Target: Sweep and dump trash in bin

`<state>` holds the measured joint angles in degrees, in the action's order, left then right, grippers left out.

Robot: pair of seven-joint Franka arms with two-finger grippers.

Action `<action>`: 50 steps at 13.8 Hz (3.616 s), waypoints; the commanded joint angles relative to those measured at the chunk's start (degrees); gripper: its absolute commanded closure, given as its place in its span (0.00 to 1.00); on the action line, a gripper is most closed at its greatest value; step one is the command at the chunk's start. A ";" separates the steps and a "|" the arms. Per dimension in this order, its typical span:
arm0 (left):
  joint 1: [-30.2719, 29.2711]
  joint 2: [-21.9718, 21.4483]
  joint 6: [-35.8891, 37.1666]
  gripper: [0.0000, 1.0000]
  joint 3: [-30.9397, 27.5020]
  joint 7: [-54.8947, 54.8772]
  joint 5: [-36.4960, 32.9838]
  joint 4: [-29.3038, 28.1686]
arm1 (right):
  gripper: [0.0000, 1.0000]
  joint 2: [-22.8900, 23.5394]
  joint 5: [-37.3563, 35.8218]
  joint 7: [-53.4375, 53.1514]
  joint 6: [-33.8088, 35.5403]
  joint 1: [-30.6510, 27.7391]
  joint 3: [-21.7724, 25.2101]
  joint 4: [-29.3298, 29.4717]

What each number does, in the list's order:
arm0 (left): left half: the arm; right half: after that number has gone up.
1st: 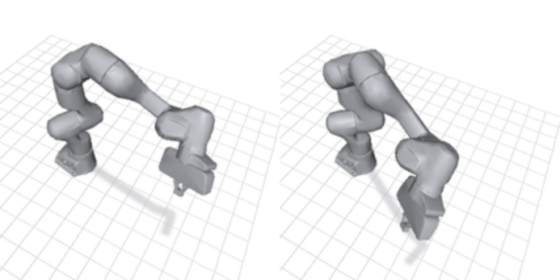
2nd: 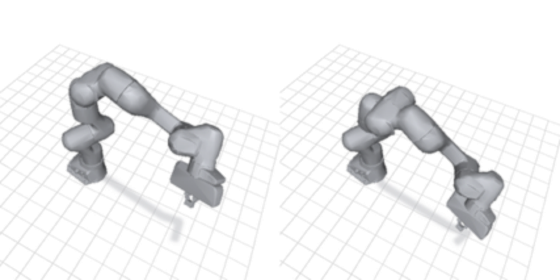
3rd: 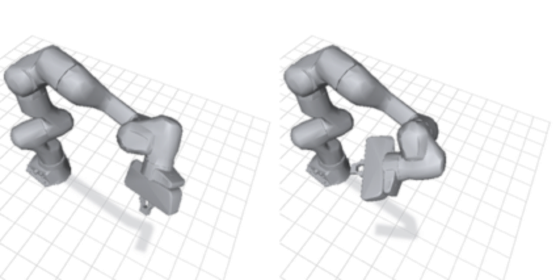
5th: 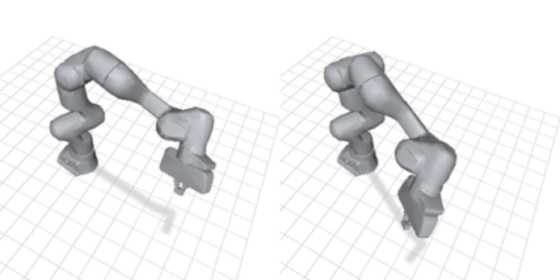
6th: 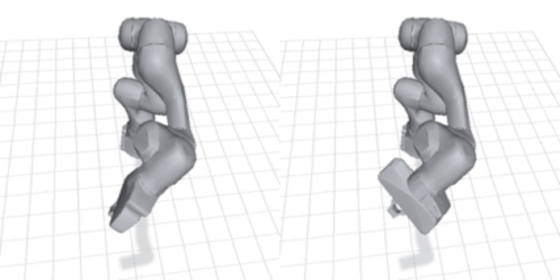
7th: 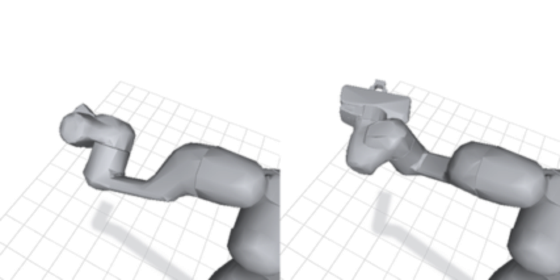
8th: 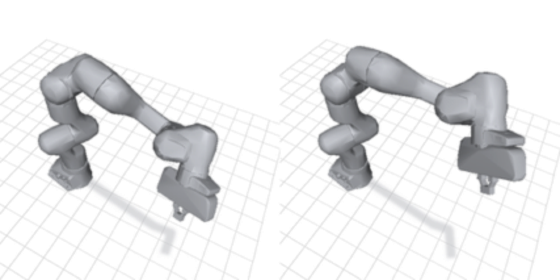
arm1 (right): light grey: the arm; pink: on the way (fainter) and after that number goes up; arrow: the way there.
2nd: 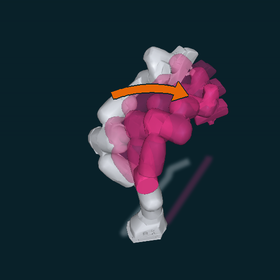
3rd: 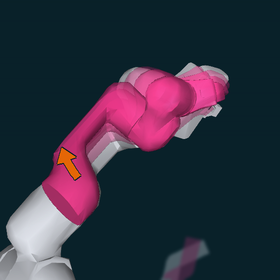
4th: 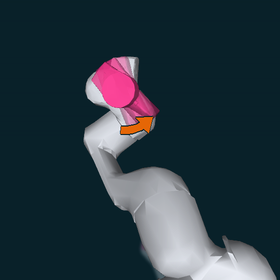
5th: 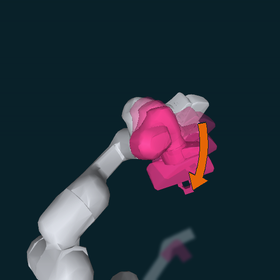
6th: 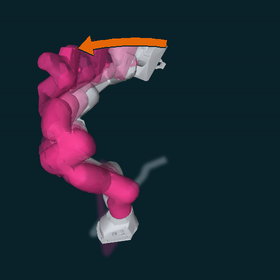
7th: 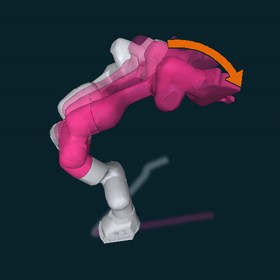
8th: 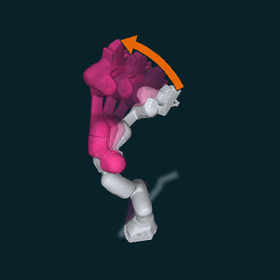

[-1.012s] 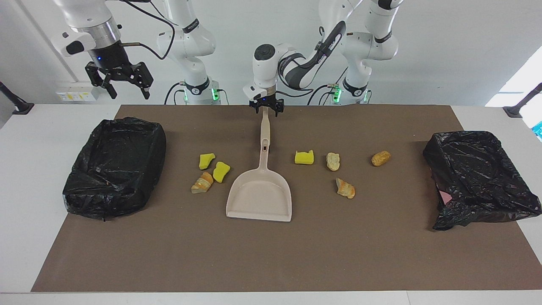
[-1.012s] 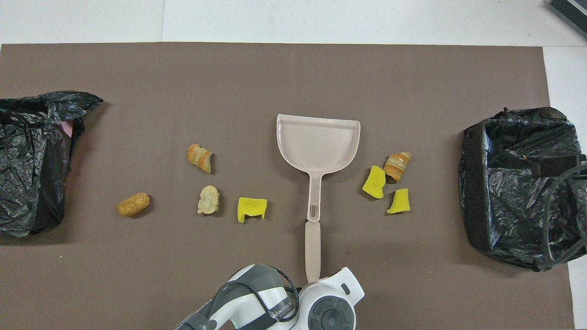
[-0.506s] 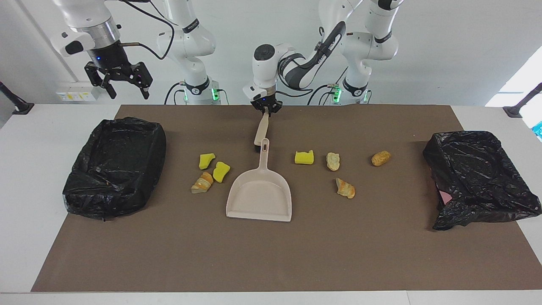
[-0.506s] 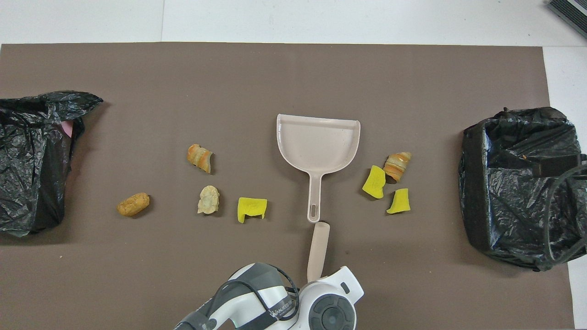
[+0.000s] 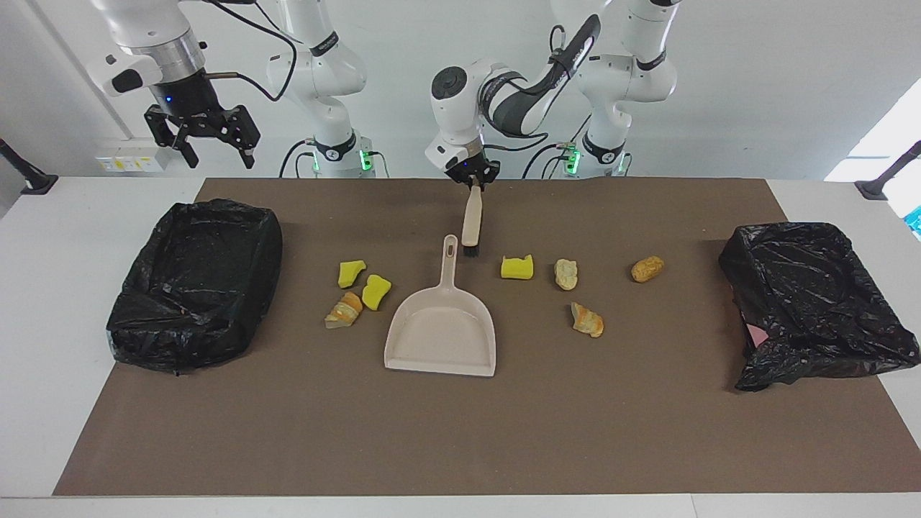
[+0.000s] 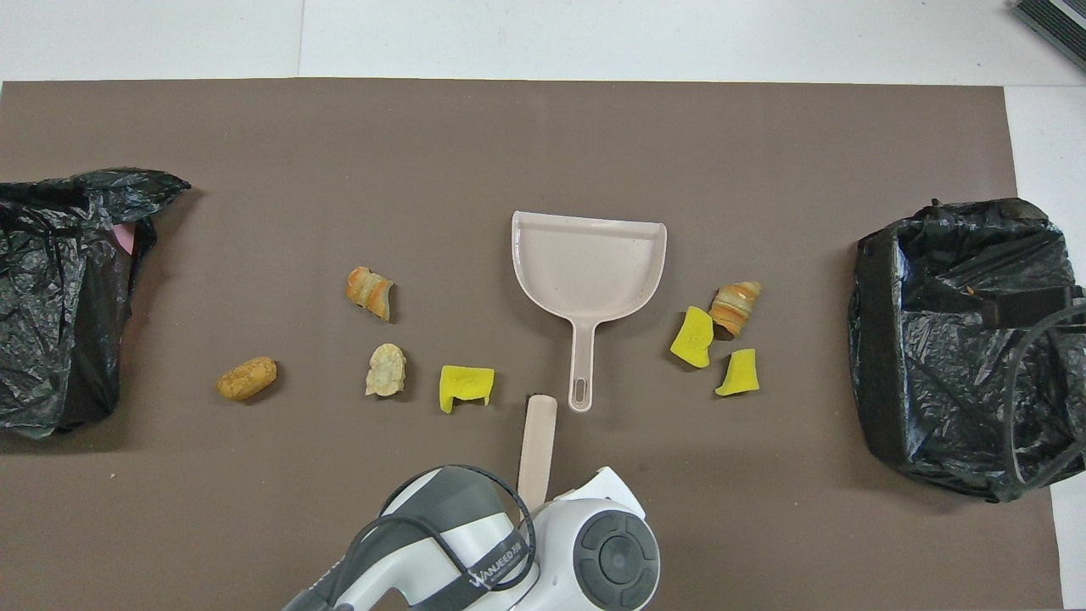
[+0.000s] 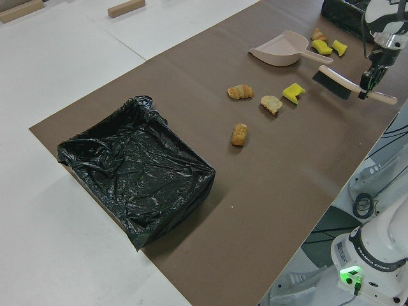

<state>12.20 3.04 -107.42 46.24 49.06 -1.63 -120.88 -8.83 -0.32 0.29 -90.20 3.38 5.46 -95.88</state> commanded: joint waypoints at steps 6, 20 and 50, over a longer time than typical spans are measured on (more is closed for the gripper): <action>-0.16 -9.89 14.77 1.00 -14.48 -0.45 -0.74 -1.55 | 0.00 8.37 1.55 -21.53 -7.08 16.20 -1.16 -0.36; -0.86 -14.89 6.45 1.00 -57.37 -54.92 -0.74 -9.44 | 0.00 22.53 6.83 -34.81 -34.06 32.11 -1.77 -16.44; 3.71 -12.35 -19.41 1.00 -34.73 -29.28 7.78 -24.93 | 1.00 7.00 2.26 31.56 -17.38 25.88 -1.51 -21.87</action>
<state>14.99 -9.94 -125.90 10.43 19.06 4.61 -145.58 1.22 3.56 21.34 -105.99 29.16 4.17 -112.57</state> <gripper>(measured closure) 0.740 0.683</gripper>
